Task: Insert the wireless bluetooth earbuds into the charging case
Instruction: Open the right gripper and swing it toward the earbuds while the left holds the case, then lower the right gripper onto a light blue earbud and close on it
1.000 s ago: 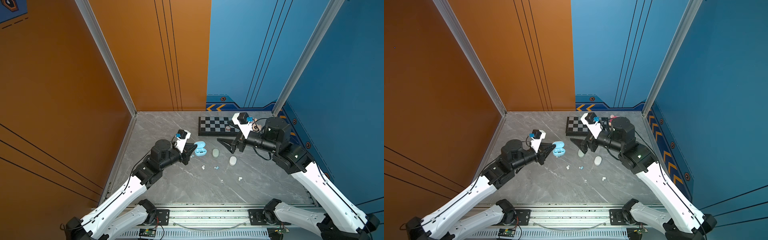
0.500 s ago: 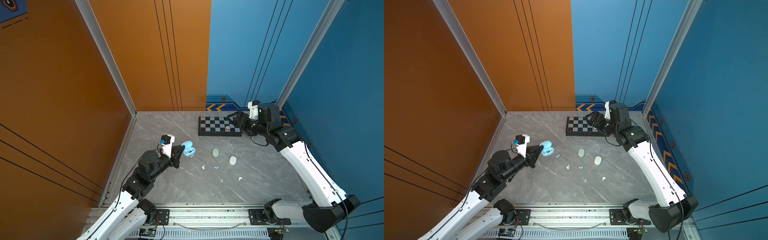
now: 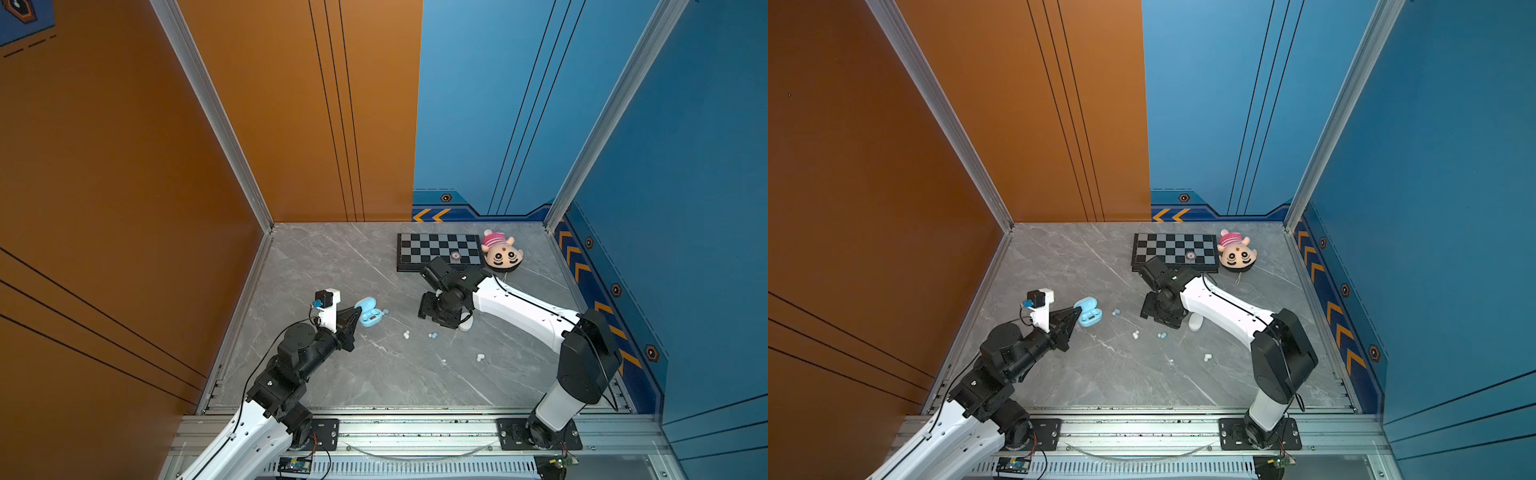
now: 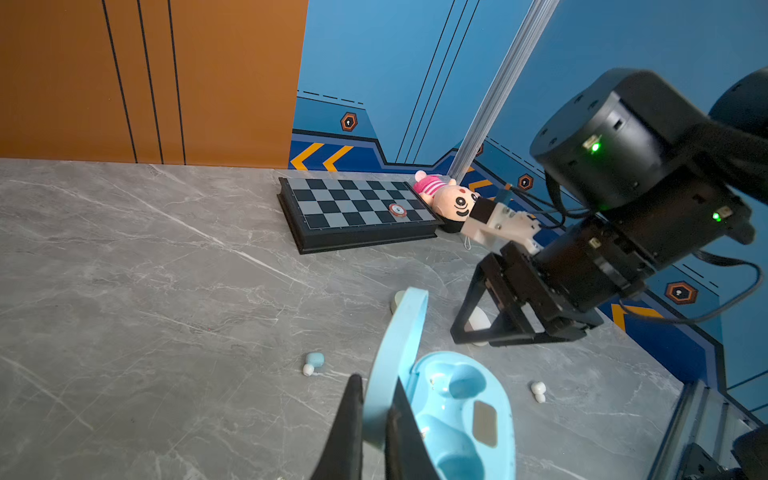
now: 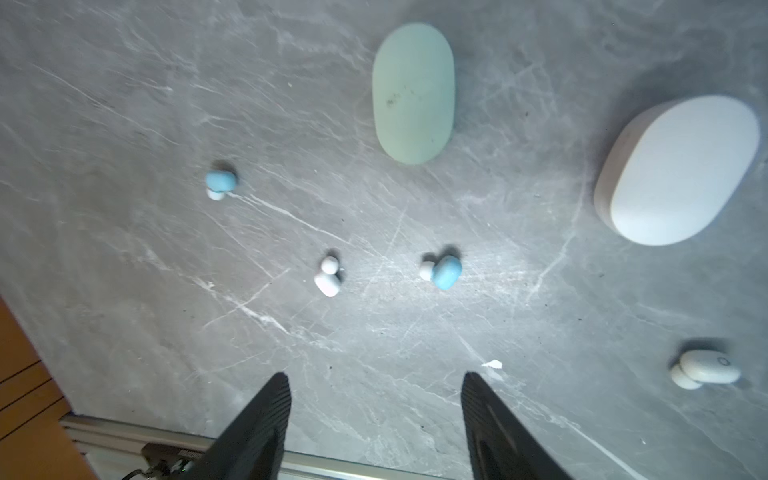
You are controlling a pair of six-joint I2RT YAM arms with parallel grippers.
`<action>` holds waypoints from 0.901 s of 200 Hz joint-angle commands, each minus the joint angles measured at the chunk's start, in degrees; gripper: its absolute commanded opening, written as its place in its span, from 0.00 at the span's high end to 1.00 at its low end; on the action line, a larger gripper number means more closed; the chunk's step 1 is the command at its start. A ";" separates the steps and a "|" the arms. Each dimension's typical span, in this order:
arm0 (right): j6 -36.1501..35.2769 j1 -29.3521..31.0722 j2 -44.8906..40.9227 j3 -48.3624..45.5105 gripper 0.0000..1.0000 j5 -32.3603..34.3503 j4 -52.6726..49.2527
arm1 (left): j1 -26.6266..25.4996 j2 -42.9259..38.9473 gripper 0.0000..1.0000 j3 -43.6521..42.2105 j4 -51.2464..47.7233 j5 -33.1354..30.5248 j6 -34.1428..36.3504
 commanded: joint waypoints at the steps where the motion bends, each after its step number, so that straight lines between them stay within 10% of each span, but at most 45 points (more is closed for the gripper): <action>1: 4.44 0.15 -0.48 -2.10 0.42 4.47 -1.28 | 0.33 -0.81 1.00 -0.62 2.70 -1.89 -0.58; 180: 10.73 -4.07 9.79 -5.68 0.63 -0.05 9.47 | -0.37 1.52 1.00 0.18 3.11 -1.38 0.04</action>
